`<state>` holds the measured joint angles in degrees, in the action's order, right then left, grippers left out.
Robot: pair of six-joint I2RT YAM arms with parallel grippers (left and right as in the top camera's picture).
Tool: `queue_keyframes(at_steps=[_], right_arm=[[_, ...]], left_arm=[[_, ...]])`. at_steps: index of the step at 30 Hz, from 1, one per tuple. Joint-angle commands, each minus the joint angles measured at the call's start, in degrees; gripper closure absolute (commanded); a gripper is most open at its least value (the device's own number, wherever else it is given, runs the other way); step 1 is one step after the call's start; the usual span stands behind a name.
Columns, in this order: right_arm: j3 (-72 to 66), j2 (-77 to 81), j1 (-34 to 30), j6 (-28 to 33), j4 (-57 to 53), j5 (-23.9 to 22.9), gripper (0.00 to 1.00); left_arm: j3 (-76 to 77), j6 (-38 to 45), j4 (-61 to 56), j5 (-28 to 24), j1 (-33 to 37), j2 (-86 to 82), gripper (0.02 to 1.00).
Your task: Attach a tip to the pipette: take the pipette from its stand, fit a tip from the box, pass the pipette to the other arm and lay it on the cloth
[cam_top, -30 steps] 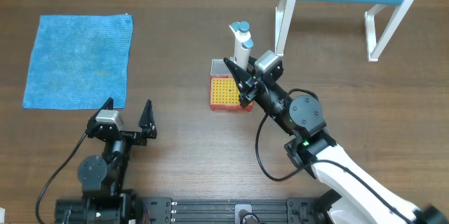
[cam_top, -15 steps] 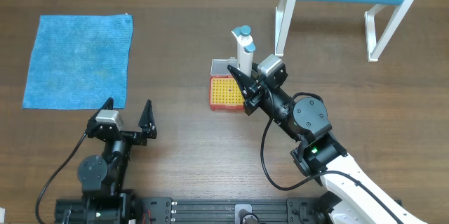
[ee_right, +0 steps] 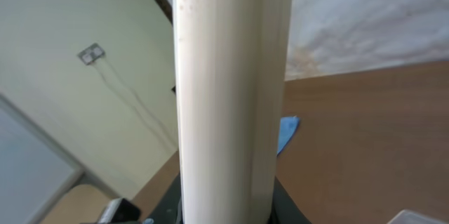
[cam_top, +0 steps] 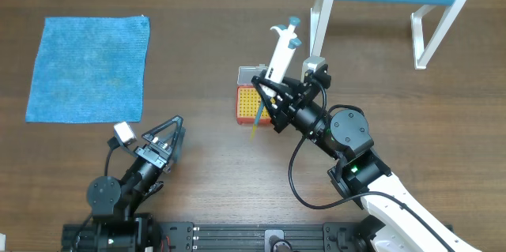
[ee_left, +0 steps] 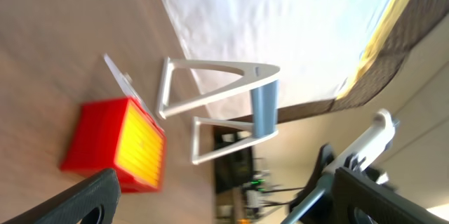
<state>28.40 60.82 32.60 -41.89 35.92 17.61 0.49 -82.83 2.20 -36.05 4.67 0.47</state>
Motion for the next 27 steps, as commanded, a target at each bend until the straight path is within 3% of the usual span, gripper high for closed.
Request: queue_keyframes(at_steps=[1, 3, 4, 5, 7, 10, 13, 16, 20, 27], right_arm=[[0.0, -1.0, 0.1, -7.6, 0.3, 9.3, 0.921], [0.0, -1.0, 0.1, -7.8, 0.3, 11.0, 0.921], [0.0, -1.0, 0.1, -9.4, 0.3, 12.0, 0.921], [0.0, -1.0, 0.1, -11.1, 0.3, 12.8, 0.919], [0.0, -1.0, 0.1, -12.5, 0.3, 15.0, 0.921], [0.0, -1.0, 0.1, -13.7, 0.3, 17.2, 0.921], [0.0, -1.0, 0.1, -14.0, 0.3, 18.1, 0.921], [0.0, -1.0, 0.1, -14.6, 0.6, 19.5, 0.921], [0.0, -1.0, 0.1, -16.2, 4.5, 22.8, 0.921], [0.0, -1.0, 0.1, -19.0, 5.1, 24.1, 0.921]], left_arm=[[-0.2, -10.9, -14.2, -0.8, -0.2, 0.0, 0.075], [0.2, -14.1, -23.1, -3.6, -0.2, 1.7, 0.119], [2.0, -14.2, -24.8, -8.1, -0.2, 3.9, 0.187], [4.1, -13.5, -24.8, -11.3, -0.2, 6.1, 0.191], [9.8, -8.5, -25.2, -16.2, -0.2, 12.2, 0.137], [20.4, 0.5, -25.2, -26.0, -0.2, 27.2, 0.132], [28.1, 3.4, -26.5, -33.8, -0.2, 41.6, 0.134], [34.4, 4.9, -42.0, -41.6, -1.7, 56.0, 0.134], [39.1, 4.9, -50.3, -42.0, -6.9, 67.5, 0.134], [42.3, 5.6, -54.8, -40.2, -16.3, 74.3, 0.134]])
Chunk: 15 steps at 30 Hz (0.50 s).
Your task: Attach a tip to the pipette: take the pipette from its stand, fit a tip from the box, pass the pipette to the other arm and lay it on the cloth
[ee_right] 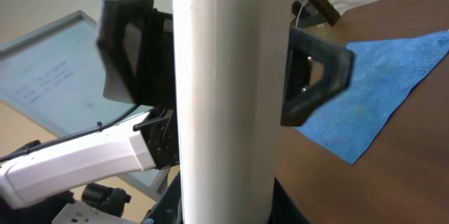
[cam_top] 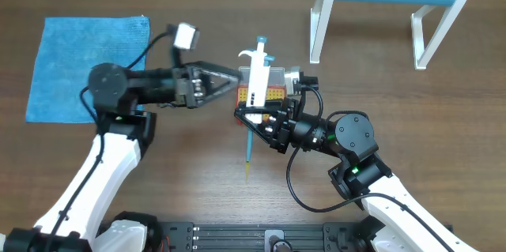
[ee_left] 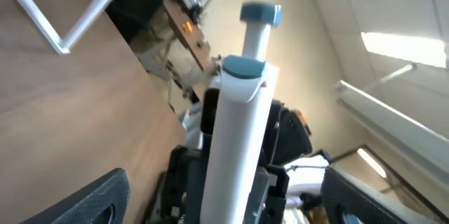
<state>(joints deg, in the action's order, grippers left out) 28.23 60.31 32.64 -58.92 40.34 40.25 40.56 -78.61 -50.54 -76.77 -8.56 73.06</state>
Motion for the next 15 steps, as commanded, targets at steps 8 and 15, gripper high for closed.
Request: queue_keyframes(at_steps=[8, 15], right_arm=[[0.1, -0.5, 0.1, -4.5, 0.7, 5.7, 0.921], [0.1, -0.5, 0.1, -4.5, 0.7, 5.7, 0.921]], left_arm=[[2.6, 2.9, -2.5, 6.1, -7.0, 1.7, 0.132], [2.6, 3.1, -2.4, 7.4, -8.4, 1.7, 0.132]])
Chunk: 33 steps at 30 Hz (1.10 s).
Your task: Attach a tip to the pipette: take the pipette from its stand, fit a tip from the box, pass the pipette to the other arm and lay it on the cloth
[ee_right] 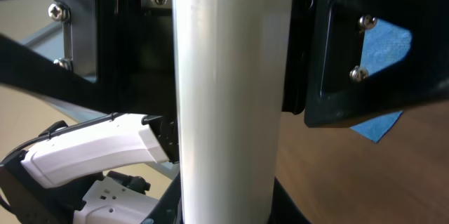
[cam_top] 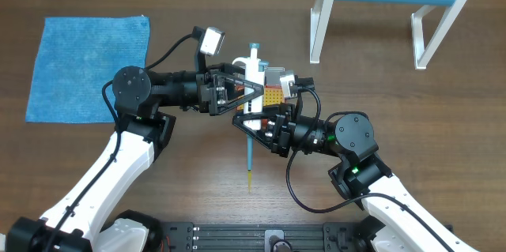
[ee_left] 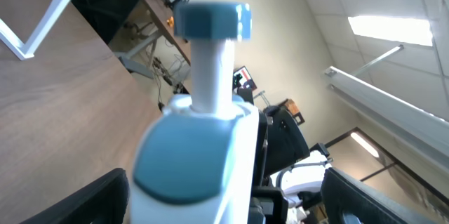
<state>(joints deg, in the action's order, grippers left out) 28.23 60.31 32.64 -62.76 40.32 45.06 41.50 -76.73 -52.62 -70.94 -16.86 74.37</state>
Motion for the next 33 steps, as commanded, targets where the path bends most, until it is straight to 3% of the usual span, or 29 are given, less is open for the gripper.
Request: queue_keyframes(at_steps=[1, 4, 9, 10, 12, 16, 17, 19, 21, 22, 23, 24, 26, 28, 30, 33], right_arm=[[0.1, -0.5, 0.1, -0.7, 0.7, 0.9, 0.921], [0.1, -0.5, 0.1, -0.7, 0.7, 0.9, 0.921], [0.1, -0.5, 0.1, -0.7, 0.7, 1.2, 0.919], [0.1, -0.5, 0.1, -0.7, 0.7, 2.3, 0.13], [0.1, -0.5, 0.1, -0.7, 0.7, 7.1, 0.119], [0.1, -0.5, -7.2, 2.0, -7.2, 25.9, 0.117], [0.1, -0.5, -10.1, 4.3, -11.2, 27.6, 0.117], [0.1, -0.5, -17.4, 15.6, -24.2, 27.0, 0.117], [0.1, -0.5, -21.2, 25.6, -34.8, 19.6, 0.117], [0.1, -0.5, -23.0, 29.8, -40.1, 11.5, 0.115], [0.1, -0.5, -23.7, 30.9, -41.7, 6.9, 0.117], [0.2, -0.5, -24.3, 31.9, -43.0, 0.9, 0.117], [0.8, -1.0, -25.1, 32.0, -44.5, -13.6, 0.115], [2.6, -2.2, -25.1, 32.0, -48.7, -21.3, 0.115], [6.3, -3.7, -25.1, 33.7, -57.0, -28.3, 0.117], [9.3, -4.1, -25.1, 34.4, -63.4, -37.7, 0.115]], left_arm=[[1.7, 1.2, -0.3, 1.5, -0.1, 0.4, 0.246], [1.7, 1.2, -0.2, 1.5, -0.1, 0.4, 0.991], [1.7, 1.2, 0.1, 1.6, -0.1, 0.4, 0.993], [1.7, 1.2, 0.3, 1.8, 0.0, 0.4, 0.991], [1.7, 2.3, 2.9, 3.0, 0.1, 0.4, 0.993], [1.7, 17.0, 22.5, 7.0, 2.9, 0.4, 0.991], [1.7, 19.5, 26.3, 9.4, 4.0, 0.4, 0.993], [1.7, 20.2, 27.2, 11.9, 5.4, 0.4, 0.993], [1.7, 20.2, 27.6, 12.3, 5.6, 0.4, 0.993], [1.7, 20.3, 28.8, 12.9, 5.7, 0.4, 0.991], [1.7, 20.3, 30.5, 14.4, 5.7, 0.4, 0.993], [1.7, 20.7, 32.9, 16.7, 5.9, 0.4, 0.991], [2.6, 27.6, 47.6, 27.7, 7.8, 0.3, 0.991], [6.8, 34.3, 62.8, 31.5, 11.0, 0.3, 0.993], [13.5, 41.9, 78.2, 32.0, 15.6, 0.3, 0.993], [26.8, 55.7, 98.9, 32.0, 28.0, 1.9, 0.991]])
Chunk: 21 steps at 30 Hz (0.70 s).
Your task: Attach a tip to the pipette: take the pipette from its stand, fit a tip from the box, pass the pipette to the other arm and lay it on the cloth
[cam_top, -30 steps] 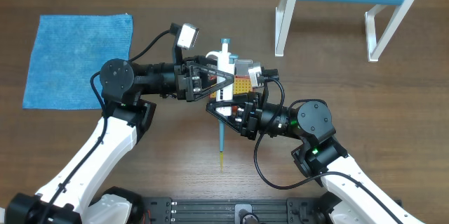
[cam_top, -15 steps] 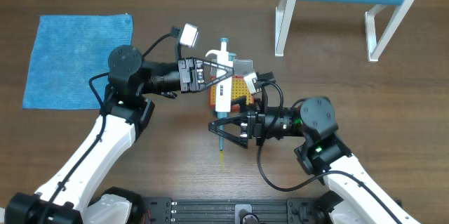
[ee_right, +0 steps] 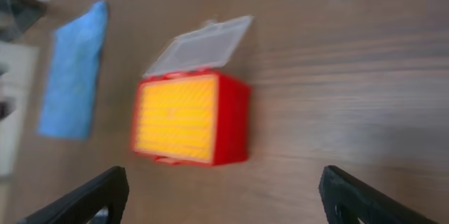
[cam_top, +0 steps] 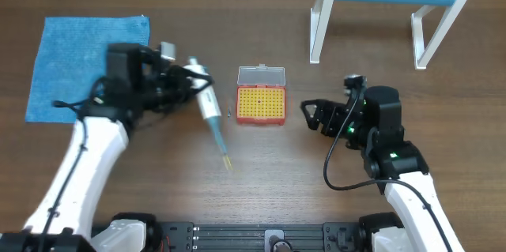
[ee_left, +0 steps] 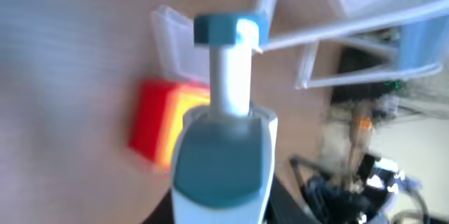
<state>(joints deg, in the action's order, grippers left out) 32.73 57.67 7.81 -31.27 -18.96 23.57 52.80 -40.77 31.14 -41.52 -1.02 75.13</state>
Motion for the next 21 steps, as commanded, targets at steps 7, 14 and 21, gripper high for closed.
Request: queue_keyframes(at_steps=[7, 14, 21], right_arm=[[4.8, -0.8, 0.6, -1.7, -6.8, -18.0, 0.115], [4.8, 1.4, 6.7, -13.8, -19.9, -24.6, 0.115], [4.8, 3.0, 14.2, -18.6, -17.2, -24.7, 0.112]], left_arm=[[59.2, 45.4, 54.1, 31.6, 27.4, 25.0, 0.993], [79.4, 56.5, 50.6, 46.1, 27.2, 52.4, 0.991], [79.4, 57.6, 44.5, 45.2, 26.1, 62.1, 0.993]])
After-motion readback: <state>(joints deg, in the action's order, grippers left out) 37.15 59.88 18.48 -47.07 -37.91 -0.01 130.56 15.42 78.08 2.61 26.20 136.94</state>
